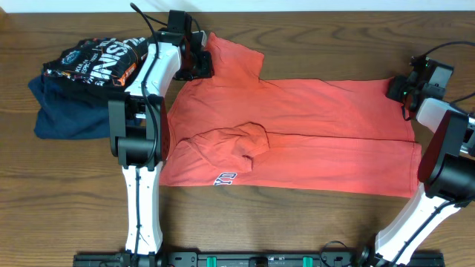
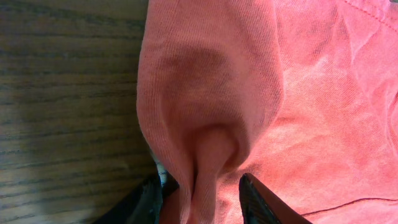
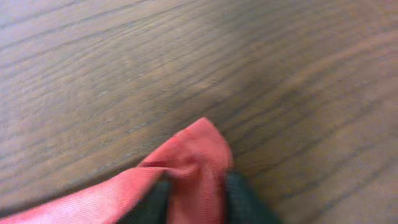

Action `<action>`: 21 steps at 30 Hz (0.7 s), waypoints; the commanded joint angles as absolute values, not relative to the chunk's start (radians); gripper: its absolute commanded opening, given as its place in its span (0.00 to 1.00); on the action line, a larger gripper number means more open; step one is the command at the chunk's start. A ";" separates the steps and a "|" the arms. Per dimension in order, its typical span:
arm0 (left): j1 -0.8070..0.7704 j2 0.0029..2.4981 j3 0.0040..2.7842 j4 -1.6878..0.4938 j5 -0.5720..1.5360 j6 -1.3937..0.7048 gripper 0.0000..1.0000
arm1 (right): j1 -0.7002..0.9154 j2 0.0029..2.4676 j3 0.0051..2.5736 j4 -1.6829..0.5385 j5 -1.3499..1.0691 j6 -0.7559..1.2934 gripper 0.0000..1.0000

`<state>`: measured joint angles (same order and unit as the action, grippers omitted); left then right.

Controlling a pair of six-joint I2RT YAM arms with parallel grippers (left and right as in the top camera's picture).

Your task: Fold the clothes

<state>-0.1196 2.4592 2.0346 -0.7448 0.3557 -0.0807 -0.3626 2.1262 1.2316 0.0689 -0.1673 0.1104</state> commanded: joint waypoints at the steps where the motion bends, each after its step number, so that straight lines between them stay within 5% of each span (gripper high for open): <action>1: -0.111 2.499 2.011 -0.774 0.301 -0.084 0.44 | -0.354 2.143 1.241 0.055 -0.096 0.172 0.08; 4: -0.111 2.499 2.011 -0.777 0.301 -0.084 0.44 | -0.354 2.143 1.240 0.022 -0.039 0.220 0.01; 8: -0.110 2.499 2.011 -0.776 0.302 -0.084 0.66 | -0.354 2.143 1.241 -0.019 -0.014 0.231 0.01; 21: -0.098 2.498 2.011 -0.696 0.306 -0.088 0.66 | -0.360 2.143 1.241 -0.089 -0.015 0.231 0.01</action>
<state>-0.1104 2.4554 2.0388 -0.7052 0.3405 -0.0792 -0.3626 2.1197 1.2633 -0.0509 -0.0658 0.2199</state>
